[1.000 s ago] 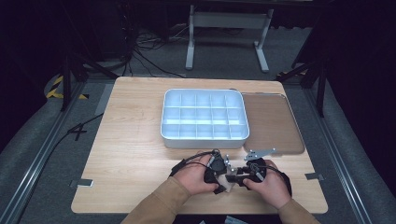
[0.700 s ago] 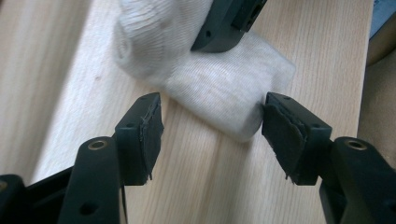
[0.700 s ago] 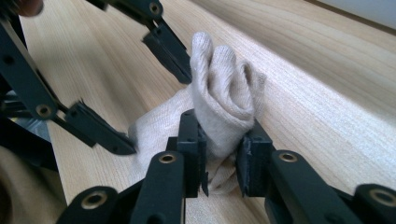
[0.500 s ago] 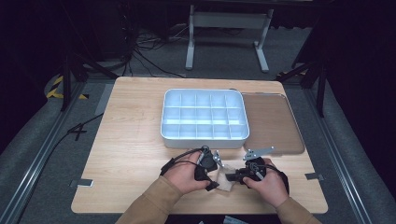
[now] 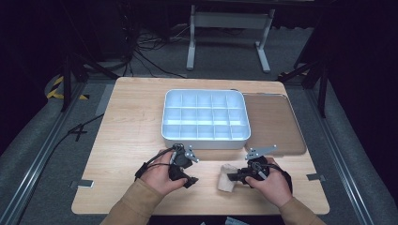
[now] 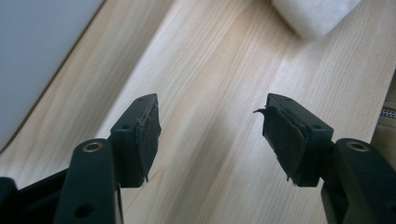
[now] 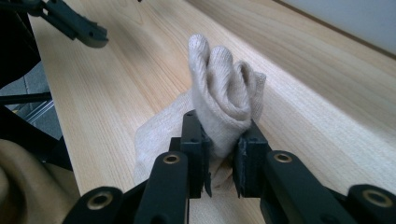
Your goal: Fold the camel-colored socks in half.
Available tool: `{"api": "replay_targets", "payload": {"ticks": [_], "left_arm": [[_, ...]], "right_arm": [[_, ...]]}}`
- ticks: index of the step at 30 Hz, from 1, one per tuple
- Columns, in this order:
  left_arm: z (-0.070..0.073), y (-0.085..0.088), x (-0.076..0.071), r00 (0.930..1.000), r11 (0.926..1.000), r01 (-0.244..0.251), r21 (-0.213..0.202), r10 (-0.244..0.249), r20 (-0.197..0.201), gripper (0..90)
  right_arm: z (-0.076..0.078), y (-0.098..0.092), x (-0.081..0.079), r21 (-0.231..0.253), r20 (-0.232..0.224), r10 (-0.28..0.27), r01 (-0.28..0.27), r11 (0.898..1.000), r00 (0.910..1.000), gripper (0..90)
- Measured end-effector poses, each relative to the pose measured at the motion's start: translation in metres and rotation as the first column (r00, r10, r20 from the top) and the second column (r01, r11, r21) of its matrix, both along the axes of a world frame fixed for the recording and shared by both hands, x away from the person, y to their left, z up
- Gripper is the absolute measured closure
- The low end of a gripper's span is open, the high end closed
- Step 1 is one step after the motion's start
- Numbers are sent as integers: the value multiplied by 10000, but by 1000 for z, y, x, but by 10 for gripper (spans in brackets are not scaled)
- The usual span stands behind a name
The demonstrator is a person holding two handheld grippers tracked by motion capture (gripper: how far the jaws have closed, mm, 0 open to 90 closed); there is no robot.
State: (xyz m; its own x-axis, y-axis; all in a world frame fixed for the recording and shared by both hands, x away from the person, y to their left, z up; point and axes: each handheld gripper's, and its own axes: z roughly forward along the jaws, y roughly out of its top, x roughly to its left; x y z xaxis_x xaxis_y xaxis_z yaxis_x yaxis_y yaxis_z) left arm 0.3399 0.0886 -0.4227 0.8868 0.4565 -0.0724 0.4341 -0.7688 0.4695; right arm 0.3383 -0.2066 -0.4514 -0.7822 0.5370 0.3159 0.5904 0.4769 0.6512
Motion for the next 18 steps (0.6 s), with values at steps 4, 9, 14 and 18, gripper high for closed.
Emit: {"api": "replay_targets", "payload": {"ticks": [4,9,14,18], "left_arm": [[2,12,-1,9993,9990,-368,-249,370,56,372],[6,25,-2,9965,9954,-783,-557,798,248,378],[4,38,3,9915,9864,-1164,-1163,1221,438,347],[4,48,7,9853,9797,-1613,-1190,1668,377,360]], "right_arm": [[9,-2,2,-120,179,26,-24,9999,9998,771],[23,-3,6,-226,383,64,-55,9997,9992,771],[34,-4,11,-238,427,50,-40,9997,9991,770],[43,-6,14,-283,567,27,-11,9996,9984,770]]}}
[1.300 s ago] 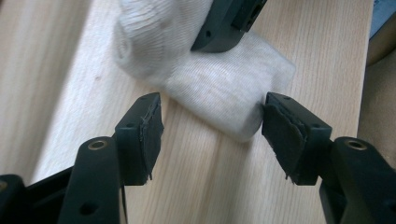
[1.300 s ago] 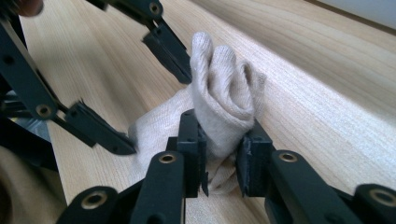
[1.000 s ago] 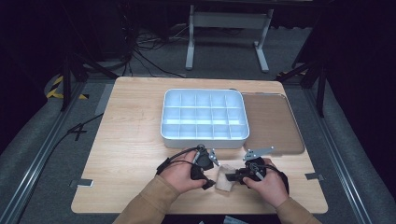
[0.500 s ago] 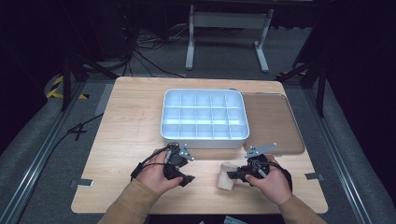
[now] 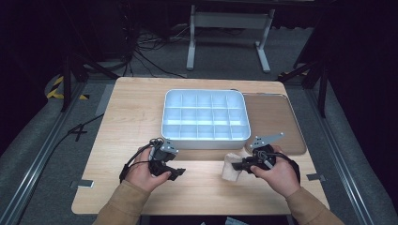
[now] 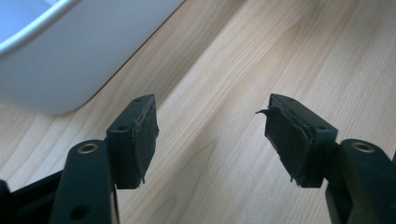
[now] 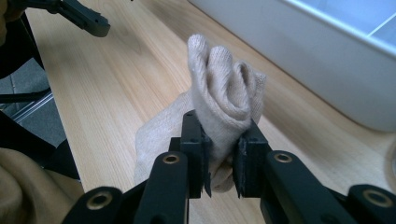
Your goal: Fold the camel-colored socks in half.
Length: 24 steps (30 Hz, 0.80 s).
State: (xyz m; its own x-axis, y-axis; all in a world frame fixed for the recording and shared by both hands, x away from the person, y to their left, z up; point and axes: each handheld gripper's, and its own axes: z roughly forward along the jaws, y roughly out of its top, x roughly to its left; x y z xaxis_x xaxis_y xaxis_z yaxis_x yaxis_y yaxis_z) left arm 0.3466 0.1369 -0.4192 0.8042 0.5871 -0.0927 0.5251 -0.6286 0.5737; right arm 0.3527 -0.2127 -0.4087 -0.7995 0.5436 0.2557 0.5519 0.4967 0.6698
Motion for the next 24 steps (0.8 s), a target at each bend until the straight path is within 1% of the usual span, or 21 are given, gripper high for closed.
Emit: {"api": "replay_targets", "payload": {"ticks": [1,2,3,4,5,6,8,9,12,13,16,19,20,23,24], "left_arm": [[0,2,0,9996,9996,-289,58,289,66,372],[1,4,0,9984,9982,-565,214,563,80,391],[2,8,2,9969,9968,-781,163,779,100,391],[2,8,2,9969,9968,-781,163,779,100,389],[2,10,2,9961,9960,-875,177,872,154,389],[2,11,2,9956,9954,-936,209,934,84,389],[2,11,3,9955,9952,-943,255,941,112,390],[2,11,3,9956,9952,-939,259,938,48,390],[2,9,3,9948,9943,-1012,322,1007,154,405],[2,10,3,9944,9939,-1056,305,1054,92,405],[3,11,3,9930,9926,-1178,304,1175,105,405],[3,13,3,9927,9924,-1200,261,1196,155,405],[2,13,3,9915,9914,-1297,194,1296,63,405],[1,15,5,9865,9859,-1639,337,1637,65,405],[1,16,5,9865,9859,-1634,345,1635,20,405]], "right_arm": [[2,0,1,1,-22,2,-2,10000,10000,770],[5,-1,2,-51,59,11,-11,10000,10000,769],[7,-1,3,-78,71,12,-12,10000,10000,769],[7,-1,3,-78,71,12,-12,10000,10000,769],[12,-2,5,-122,132,-7,9,9999,9999,769],[14,-3,6,-135,160,-15,17,9999,9999,769],[17,-3,8,-128,161,-45,47,9999,9999,769],[20,-4,9,-137,187,-49,52,9999,9998,769],[28,-5,13,-272,281,-81,88,9996,9996,769],[31,-6,15,-329,306,-87,97,9994,9995,768],[39,-8,20,-483,377,-148,167,9987,9992,768],[43,-9,22,-497,430,-193,214,9985,9989,768],[45,-12,24,-492,503,-217,241,9985,9985,768],[49,-18,27,-473,589,-359,387,9981,9976,768],[50,-20,28,-492,613,-374,405,9980,9974,767]]}}
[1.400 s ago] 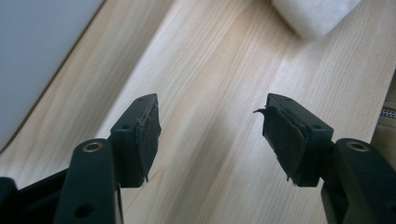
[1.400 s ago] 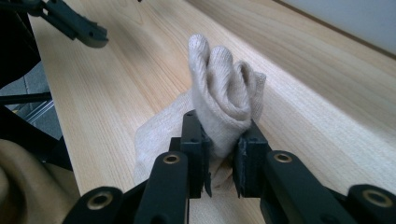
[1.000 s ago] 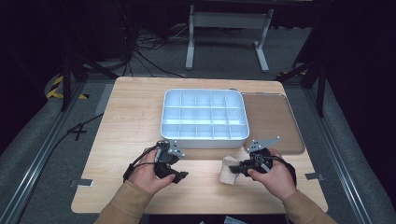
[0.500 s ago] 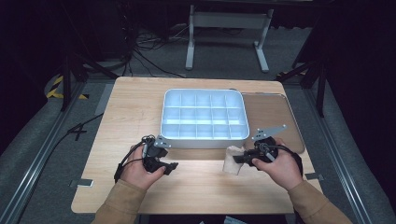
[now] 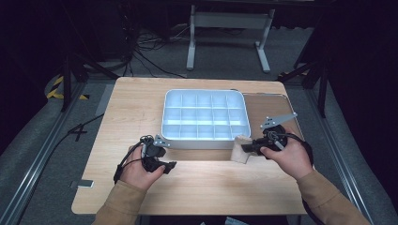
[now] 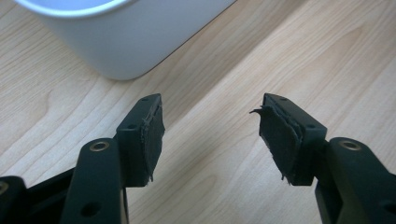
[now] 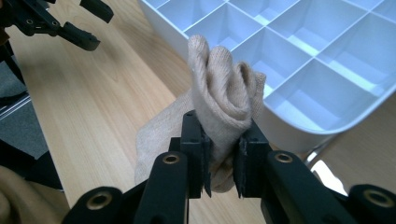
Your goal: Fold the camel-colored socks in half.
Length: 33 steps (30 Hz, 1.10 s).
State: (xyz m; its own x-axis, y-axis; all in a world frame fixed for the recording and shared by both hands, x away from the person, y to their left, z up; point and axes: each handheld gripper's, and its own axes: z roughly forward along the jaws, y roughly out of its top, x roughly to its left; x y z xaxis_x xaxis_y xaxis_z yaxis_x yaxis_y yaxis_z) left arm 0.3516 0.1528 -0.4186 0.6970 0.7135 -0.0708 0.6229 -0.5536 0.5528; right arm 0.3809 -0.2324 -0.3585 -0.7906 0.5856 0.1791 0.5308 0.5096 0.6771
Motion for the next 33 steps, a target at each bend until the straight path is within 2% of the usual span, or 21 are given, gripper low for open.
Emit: {"api": "replay_targets", "payload": {"ticks": [5,7,10,16,21,23,26,33], "left_arm": [[0,1,1,10000,10000,-37,32,37,-62,402],[-1,1,1,9998,9997,-219,98,220,-39,401],[-1,2,1,9997,9997,-191,149,193,-134,401],[-2,2,1,9998,9998,-193,111,194,-61,400],[-2,2,1,9997,9997,-246,26,246,-19,397],[-1,3,0,9997,9997,-225,112,225,-10,396],[-1,5,-1,9997,9997,-235,85,236,-20,393],[-1,10,-7,9994,9993,-358,64,357,38,385]], "right_arm": [[6,-8,7,-116,48,-155,156,9998,9999,767],[9,-9,9,-188,111,-142,144,9997,9998,766],[11,-10,12,-260,151,-30,34,9997,9999,766],[21,-13,25,-763,464,-40,75,9971,9989,765],[28,-13,35,-1040,508,-96,148,9945,9987,765],[31,-12,41,-1212,512,-125,187,9925,9986,765],[35,-9,49,-1554,636,25,75,9878,9980,764],[40,-4,66,-1877,704,288,-152,9821,9971,763]]}}
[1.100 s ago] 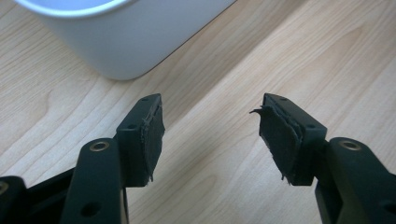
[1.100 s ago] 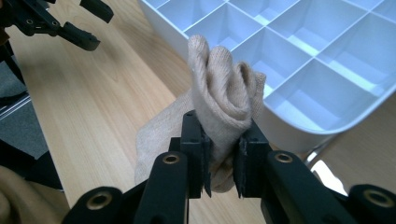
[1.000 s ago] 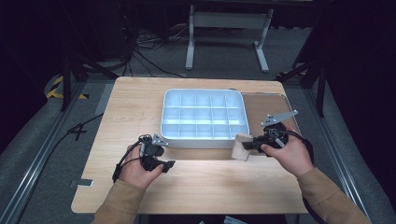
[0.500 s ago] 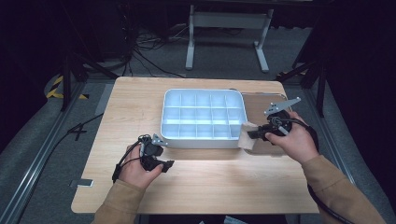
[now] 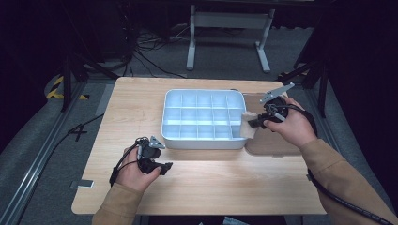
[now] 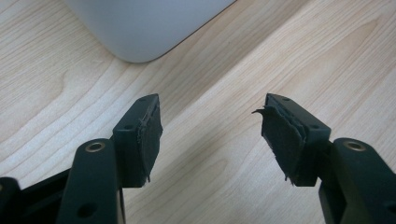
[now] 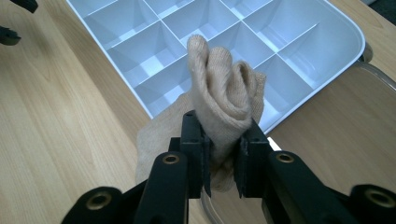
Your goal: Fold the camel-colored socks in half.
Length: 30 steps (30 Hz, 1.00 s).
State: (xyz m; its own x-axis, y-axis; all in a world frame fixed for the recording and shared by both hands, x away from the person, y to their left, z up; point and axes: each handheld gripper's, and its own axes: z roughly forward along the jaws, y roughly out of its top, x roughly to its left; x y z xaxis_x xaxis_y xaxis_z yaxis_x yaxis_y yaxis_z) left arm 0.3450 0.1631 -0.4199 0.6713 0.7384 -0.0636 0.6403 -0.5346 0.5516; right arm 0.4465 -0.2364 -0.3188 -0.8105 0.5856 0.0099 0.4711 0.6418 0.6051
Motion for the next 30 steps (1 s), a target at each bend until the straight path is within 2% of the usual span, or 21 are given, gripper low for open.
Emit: {"api": "replay_targets", "payload": {"ticks": [5,12,17,19,21,23,26,30], "left_arm": [[0,2,-1,10000,10000,-11,-37,11,85,379],[-1,1,0,10000,10000,2,-43,-1,47,377],[-1,0,0,10000,10000,18,-44,-18,16,377],[-1,0,1,9998,9998,155,79,-156,88,376],[-1,0,0,9999,9998,172,62,-172,-15,375],[-1,-1,0,9999,9999,130,49,-130,43,374],[-1,-1,0,9999,9999,129,25,-129,-76,374],[-2,-1,1,9999,9999,113,65,-113,-37,374]], "right_arm": [[3,4,11,-290,45,124,-123,9995,9999,762],[3,10,22,-690,-145,191,-201,9974,9997,762],[-2,13,28,-1000,-246,338,-362,9943,9991,760],[-4,14,30,-1101,-277,455,-483,9927,9986,760],[-7,14,32,-1232,-304,481,-515,9910,9984,760],[-8,14,34,-1266,-349,484,-525,9906,9982,760],[-11,16,36,-1332,-482,550,-610,9892,9973,759],[-15,19,38,-1558,-430,789,-847,9841,9960,758]]}}
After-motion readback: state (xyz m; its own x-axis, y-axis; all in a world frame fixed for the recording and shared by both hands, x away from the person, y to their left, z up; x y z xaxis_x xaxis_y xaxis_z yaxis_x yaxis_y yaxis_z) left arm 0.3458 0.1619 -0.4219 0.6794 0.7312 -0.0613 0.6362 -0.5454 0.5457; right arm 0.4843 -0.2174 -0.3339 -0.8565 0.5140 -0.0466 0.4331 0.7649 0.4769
